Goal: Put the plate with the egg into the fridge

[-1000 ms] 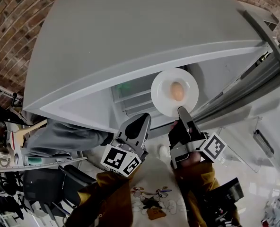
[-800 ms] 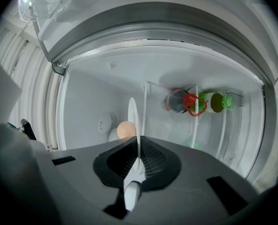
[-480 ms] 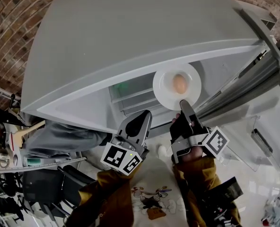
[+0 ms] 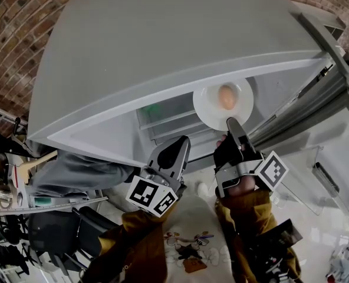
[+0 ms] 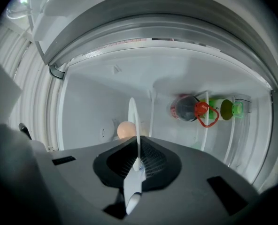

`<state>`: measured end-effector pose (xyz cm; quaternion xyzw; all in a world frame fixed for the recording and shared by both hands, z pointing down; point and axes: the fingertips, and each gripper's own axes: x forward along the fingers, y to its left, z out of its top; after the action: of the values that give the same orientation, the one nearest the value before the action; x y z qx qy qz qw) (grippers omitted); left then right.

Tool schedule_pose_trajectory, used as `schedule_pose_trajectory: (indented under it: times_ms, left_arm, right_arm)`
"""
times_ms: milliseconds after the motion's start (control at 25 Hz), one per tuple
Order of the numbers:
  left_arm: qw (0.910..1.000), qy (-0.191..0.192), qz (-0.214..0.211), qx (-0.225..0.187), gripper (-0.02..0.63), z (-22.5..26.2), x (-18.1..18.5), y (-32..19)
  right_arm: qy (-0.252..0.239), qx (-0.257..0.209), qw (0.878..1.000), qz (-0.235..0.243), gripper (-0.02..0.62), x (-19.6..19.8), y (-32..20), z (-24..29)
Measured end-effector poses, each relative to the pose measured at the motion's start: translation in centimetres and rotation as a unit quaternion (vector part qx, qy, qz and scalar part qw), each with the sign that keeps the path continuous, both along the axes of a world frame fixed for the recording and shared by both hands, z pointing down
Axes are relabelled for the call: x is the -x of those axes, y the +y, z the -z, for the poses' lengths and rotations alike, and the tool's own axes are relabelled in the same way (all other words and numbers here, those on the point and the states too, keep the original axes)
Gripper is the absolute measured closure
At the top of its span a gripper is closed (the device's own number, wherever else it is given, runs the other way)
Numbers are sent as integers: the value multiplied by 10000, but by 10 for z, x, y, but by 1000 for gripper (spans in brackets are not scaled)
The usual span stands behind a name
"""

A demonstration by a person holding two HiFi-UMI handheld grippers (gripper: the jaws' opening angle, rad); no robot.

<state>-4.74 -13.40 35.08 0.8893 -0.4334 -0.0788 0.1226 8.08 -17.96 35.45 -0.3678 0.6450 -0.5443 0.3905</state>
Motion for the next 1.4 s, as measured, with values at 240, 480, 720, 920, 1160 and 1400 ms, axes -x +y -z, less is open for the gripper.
schedule_pose_trajectory:
  times_ms: [240, 480, 720, 920, 1160, 1400]
  left_arm:
    - [10000, 26, 6, -48, 600, 4, 0, -3]
    - [9999, 59, 5, -87, 600, 7, -2, -4]
    - [9999, 63, 27, -110, 600, 8, -2, -5]
    - [9999, 59, 40, -116, 598, 9, -2, -4]
    - [9999, 63, 81, -123, 600, 10, -1, -3]
    - [9998, 91, 80, -127, 600, 11, -2, -3]
  right_arm:
    - [-68, 49, 9999, -72, 578, -3, -10, 4]
    - [-60, 31, 9999, -145, 578, -6, -21, 12]
    - [-69, 2, 9998, -202, 578, -8, -33, 18]
    - [-74, 65, 9997, -244, 578, -10, -43, 18]
    - [-119, 135, 9994, -285, 578, -13, -54, 18]
    - [-110, 177, 9993, -315, 578, -15, -66, 21]
